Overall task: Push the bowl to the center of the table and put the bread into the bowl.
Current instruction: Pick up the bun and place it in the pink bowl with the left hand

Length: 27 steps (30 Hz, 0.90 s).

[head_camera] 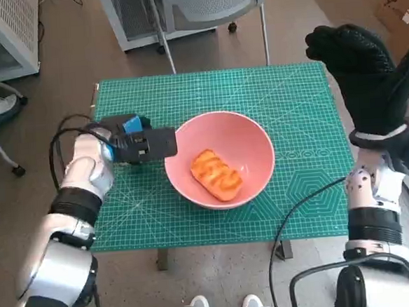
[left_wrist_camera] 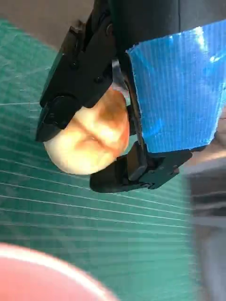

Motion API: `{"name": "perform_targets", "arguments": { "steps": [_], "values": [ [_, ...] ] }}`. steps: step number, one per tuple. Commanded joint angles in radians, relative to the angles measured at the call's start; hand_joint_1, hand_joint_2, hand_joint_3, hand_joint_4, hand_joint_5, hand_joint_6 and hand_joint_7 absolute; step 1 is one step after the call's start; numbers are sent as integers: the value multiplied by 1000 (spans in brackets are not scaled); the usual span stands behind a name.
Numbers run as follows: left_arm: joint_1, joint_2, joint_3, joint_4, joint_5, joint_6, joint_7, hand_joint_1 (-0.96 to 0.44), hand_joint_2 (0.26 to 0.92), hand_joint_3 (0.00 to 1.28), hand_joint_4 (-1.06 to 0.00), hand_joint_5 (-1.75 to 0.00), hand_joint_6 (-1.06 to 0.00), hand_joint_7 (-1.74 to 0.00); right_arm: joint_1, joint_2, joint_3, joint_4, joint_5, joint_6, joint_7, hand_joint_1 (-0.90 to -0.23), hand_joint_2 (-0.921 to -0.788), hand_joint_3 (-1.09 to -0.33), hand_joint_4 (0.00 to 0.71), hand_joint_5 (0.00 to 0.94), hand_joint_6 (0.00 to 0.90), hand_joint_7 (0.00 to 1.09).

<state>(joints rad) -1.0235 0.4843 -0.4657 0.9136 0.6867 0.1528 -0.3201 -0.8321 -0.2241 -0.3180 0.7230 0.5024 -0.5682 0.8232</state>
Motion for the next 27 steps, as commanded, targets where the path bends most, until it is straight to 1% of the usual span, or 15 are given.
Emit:
{"name": "perform_targets", "arguments": {
  "steps": [1,3,4,5,6,7,9,12,16,22,27],
  "values": [
    [108,93,91,-359,-27,54,-34,2,920,73,-681,-1242,-635,-1089,14,2,3,32,-13,5,1,-637,-921,-733,330,3,444,4],
    [138,110,118,-453,-30,61,-38,2,920,60,-690,-1256,-661,-1037,13,3,5,33,-11,9,3,-637,-921,-733,331,3,445,4],
    [167,122,148,-573,-27,77,-47,2,920,49,-697,-1270,-687,-986,12,5,5,33,-8,13,4,-637,-921,-733,331,3,446,4],
    [197,130,178,-697,-24,95,-58,2,919,46,-704,-1263,-692,-981,12,7,5,34,-4,17,6,-637,-921,-732,331,3,446,4],
    [216,135,197,-780,-21,109,-66,2,916,39,-716,-1242,-704,-976,11,8,5,34,-2,19,8,-638,-921,-732,332,3,447,5],
    [231,134,210,-849,-17,120,-72,2,915,37,-720,-1235,-709,-974,11,9,5,33,0,22,9,-638,-921,-732,332,3,448,5],
    [242,127,217,-909,-9,131,-78,2,912,33,-731,-1207,-717,-983,11,9,5,33,3,25,11,-639,-921,-731,333,3,449,5],
    [253,111,222,-978,-2,136,-84,3,904,33,-749,-1125,-718,-1047,11,9,4,32,7,27,15,-640,-921,-730,334,3,450,6],
    [257,92,219,-1050,-3,132,-99,3,902,34,-759,-1063,-712,-1102,11,9,2,31,11,26,17,-634,-921,-731,336,3,451,6],
    [242,46,190,-1110,-27,103,-121,4,902,33,-775,-1039,-699,-1124,15,11,1,25,12,22,17,-627,-921,-734,336,2,451,5],
    [235,1,147,-1110,-30,81,-124,3,902,31,-786,-1028,-688,-1132,23,13,3,15,8,17,16,-626,-921,-735,336,2,451,5]
  ]
}}
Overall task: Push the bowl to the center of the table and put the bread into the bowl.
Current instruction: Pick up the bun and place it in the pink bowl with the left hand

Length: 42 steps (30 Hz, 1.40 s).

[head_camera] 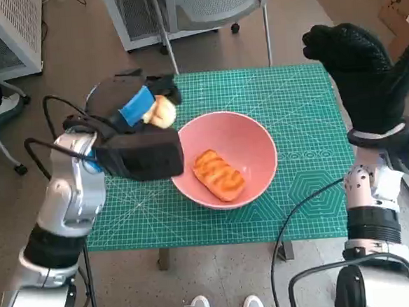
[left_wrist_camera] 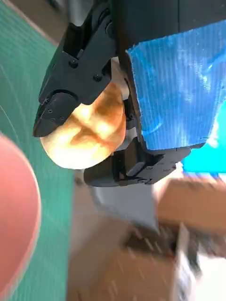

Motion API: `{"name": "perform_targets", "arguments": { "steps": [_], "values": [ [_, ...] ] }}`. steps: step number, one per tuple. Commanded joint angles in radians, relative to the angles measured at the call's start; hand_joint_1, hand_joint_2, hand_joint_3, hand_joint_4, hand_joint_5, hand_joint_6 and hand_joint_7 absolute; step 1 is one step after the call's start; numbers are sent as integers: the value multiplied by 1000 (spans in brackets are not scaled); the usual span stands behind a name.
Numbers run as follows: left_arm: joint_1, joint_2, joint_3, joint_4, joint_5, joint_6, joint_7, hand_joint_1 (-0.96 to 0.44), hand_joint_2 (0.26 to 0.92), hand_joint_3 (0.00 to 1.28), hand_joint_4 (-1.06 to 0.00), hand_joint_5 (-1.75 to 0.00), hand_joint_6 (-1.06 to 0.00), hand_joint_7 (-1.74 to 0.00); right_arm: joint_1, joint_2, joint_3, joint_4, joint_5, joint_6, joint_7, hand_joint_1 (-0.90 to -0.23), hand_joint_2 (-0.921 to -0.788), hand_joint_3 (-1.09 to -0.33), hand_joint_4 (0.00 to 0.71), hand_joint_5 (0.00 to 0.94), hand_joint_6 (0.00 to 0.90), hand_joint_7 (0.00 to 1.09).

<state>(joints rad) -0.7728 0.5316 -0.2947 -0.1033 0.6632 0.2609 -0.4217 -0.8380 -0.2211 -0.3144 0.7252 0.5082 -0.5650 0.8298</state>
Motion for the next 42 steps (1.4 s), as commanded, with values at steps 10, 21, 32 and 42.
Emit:
{"name": "perform_targets", "arguments": {
  "steps": [10,21,32,42],
  "values": [
    [-30,-119,-107,57,8,-125,-10,3,904,28,-790,-1038,-685,-1126,57,8,2,-25,-9,7,-6,-626,-921,-740,332,0,449,3],
    [-60,-165,-158,244,27,-172,-8,3,906,26,-804,-1077,-674,-1081,79,4,7,-63,-22,3,-42,-640,-921,-754,329,0,442,0],
    [-77,-207,-165,326,32,-98,-59,4,920,74,-719,-1233,-601,-1086,83,1,13,-74,-33,-5,-69,-642,-921,-764,325,1,432,0],
    [-52,-209,-127,292,-52,-20,-162,-248,818,64,-137,-150,-271,-202,71,1,15,-68,-37,-2,-78,-642,-921,-763,326,2,433,2]
  ]
}}
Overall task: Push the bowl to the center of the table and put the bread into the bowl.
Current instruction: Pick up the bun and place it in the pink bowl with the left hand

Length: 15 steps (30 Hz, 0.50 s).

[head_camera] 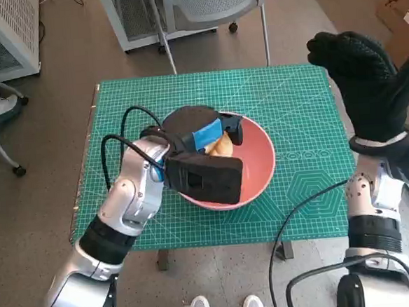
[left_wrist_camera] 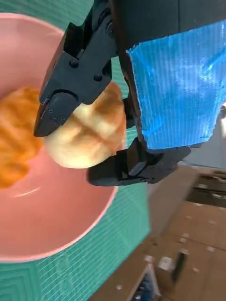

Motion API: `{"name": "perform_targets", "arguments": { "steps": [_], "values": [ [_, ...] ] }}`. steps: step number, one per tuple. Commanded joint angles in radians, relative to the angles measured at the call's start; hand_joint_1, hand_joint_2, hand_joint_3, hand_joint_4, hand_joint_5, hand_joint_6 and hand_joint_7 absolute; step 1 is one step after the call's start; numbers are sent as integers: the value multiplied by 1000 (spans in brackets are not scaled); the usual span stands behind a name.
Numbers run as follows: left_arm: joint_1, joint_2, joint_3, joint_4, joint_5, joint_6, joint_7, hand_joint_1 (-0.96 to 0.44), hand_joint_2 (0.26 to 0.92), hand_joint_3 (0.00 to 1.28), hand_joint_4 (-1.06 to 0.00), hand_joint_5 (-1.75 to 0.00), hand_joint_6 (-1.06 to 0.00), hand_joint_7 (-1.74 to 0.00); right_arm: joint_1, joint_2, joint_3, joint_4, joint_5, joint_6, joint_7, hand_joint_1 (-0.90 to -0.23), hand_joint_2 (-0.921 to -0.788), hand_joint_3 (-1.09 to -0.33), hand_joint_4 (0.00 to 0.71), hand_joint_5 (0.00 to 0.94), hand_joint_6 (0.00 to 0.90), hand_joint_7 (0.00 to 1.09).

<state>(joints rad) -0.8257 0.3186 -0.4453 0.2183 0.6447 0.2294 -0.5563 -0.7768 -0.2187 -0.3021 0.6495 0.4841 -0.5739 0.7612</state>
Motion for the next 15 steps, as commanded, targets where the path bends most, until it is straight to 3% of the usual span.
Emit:
{"name": "perform_targets", "arguments": {
  "steps": [1,6,15],
  "values": [
    [4,10,27,-29,-41,-4,-25,-294,811,49,-103,-96,-257,-149,10,-1,4,6,-12,8,-10,-642,-921,-762,327,2,434,2],
    [19,31,43,-17,-67,-84,10,-461,807,24,-18,-16,-212,-54,2,-2,4,12,-7,11,-6,-642,-921,-760,329,2,439,4],
    [40,47,98,21,-131,-201,76,-599,845,25,0,0,-189,-26,-17,-4,3,17,7,20,10,-644,-921,-754,341,7,449,9]
  ]
}}
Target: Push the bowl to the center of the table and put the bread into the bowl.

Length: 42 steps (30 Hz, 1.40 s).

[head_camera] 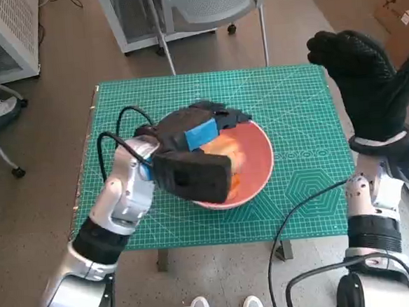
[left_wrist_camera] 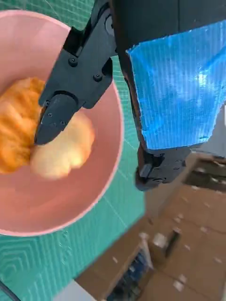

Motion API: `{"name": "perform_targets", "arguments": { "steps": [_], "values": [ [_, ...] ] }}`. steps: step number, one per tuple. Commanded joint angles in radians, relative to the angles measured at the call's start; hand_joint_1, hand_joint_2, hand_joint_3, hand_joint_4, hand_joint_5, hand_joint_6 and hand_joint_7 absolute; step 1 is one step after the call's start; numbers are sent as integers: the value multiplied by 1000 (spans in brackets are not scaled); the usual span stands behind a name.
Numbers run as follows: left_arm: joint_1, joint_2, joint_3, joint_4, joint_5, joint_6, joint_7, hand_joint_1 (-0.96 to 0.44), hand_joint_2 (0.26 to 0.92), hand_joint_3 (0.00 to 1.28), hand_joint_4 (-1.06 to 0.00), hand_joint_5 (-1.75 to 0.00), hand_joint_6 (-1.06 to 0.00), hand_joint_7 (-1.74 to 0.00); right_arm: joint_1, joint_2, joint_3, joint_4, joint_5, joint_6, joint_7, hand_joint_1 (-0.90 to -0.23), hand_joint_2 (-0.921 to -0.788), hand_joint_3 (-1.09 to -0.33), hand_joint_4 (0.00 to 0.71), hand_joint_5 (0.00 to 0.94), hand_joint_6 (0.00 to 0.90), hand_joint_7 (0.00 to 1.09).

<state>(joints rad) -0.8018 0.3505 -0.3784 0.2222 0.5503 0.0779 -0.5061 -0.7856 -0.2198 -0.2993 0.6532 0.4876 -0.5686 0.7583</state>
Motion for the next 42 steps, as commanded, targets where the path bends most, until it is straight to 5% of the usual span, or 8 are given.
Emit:
{"name": "perform_targets", "arguments": {
  "steps": [1,13,23,30,42],
  "values": [
    [17,17,43,22,-52,-63,29,-603,849,26,0,1,-189,-25,-11,-4,0,15,5,16,16,-644,-921,-754,341,7,449,9],
    [47,22,239,39,-345,-186,2,-643,916,39,1,1,-177,-19,-40,-7,-1,30,12,16,37,-645,-921,-741,344,5,444,4],
    [104,-81,466,-21,-685,-276,62,-639,921,280,1,1,-187,-26,-70,-17,4,14,5,33,19,-661,-921,-726,348,5,431,0],
    [139,-117,492,-102,-691,-304,160,-639,921,389,-5,-2,-159,-16,-96,-17,8,24,-11,29,-4,-674,-921,-719,354,6,431,1],
    [164,-165,517,-114,-761,-308,198,-655,921,414,1,0,-130,-5,-132,11,33,53,-62,-13,-58,-661,-921,-717,335,0,431,1]
  ]
}}
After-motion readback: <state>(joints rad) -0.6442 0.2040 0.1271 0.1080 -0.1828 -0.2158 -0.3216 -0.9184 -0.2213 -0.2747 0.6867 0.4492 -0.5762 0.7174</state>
